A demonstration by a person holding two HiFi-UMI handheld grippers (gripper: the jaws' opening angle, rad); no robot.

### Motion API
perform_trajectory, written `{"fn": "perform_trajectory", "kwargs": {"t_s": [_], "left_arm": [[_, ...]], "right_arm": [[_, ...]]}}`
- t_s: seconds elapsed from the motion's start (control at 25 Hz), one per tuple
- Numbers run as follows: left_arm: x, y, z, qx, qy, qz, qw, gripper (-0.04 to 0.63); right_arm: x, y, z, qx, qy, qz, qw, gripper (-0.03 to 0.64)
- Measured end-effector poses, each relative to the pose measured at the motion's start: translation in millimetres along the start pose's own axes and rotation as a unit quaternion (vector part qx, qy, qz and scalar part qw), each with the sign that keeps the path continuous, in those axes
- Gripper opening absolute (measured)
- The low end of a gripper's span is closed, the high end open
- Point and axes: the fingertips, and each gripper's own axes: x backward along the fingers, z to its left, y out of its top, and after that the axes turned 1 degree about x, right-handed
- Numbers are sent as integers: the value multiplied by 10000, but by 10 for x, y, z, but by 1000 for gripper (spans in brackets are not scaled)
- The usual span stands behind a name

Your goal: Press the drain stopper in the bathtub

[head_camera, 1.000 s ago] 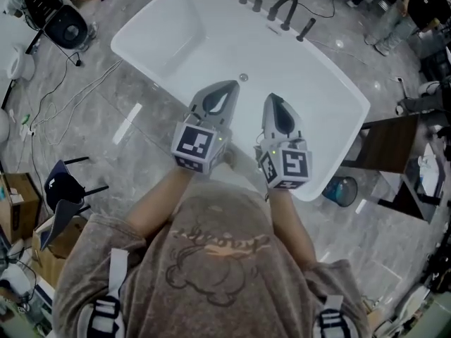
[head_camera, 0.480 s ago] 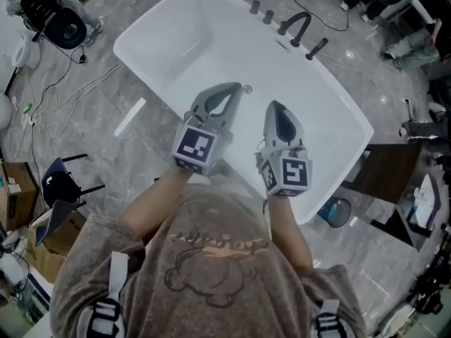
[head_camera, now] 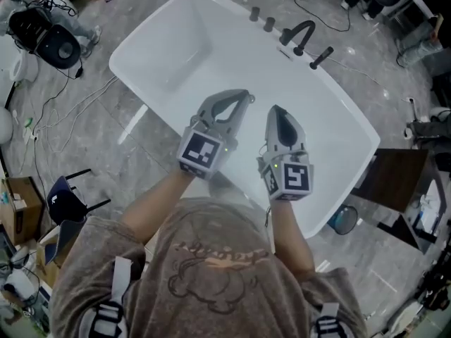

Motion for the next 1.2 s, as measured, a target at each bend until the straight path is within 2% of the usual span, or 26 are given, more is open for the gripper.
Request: {"fn": "perform_trajectory", "kwargs": {"t_s": [0.16,0.56,0.8,1.2], "left_arm": [[-218,-121,250,-97,-190,56,9998,2],[-749,-545,851,-57,-749,194,9970,2],[-1103,-966,1103,-83,-1178,124,9929,2],[-1642,-1924,1441,122,-1578,75,9874,2]], "right_arm": [[-312,-106,-45,-57,-148,40,9999,2],[-1113,-414,-218,-137,-484,-11,9987,2],[-1558,-795,-389,-156,-577,-129,9981,2],[-2164,-1729,-695,-31,-760,-100,9971,2]]}}
